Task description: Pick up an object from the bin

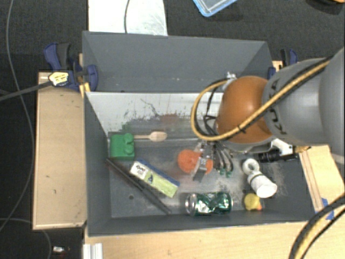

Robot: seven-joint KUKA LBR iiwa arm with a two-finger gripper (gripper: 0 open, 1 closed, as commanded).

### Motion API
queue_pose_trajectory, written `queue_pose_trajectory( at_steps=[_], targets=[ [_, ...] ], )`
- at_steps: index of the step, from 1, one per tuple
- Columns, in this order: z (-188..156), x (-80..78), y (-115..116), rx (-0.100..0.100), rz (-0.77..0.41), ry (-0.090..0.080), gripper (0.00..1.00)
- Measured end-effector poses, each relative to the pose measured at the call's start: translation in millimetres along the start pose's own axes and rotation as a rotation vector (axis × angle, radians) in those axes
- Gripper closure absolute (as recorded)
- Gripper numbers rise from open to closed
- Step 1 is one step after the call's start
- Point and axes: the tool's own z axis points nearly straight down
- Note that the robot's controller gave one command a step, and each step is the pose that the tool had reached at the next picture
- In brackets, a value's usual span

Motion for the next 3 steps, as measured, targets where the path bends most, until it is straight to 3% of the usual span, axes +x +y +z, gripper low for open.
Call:
queue_pose_trajectory(
  at_steps=[1, 2, 3],
  targets=[
    [-51.0, -10.0, -3.8, -0.003, -0.002, -0.006, 1.00],
    [-51.3, -10.0, -3.8, -0.003, -0.002, -0.007, 1.00],
    [-112.7, -11.8, -1.9, -0.002, 0.030, -0.003, 1.00]
  ],
)
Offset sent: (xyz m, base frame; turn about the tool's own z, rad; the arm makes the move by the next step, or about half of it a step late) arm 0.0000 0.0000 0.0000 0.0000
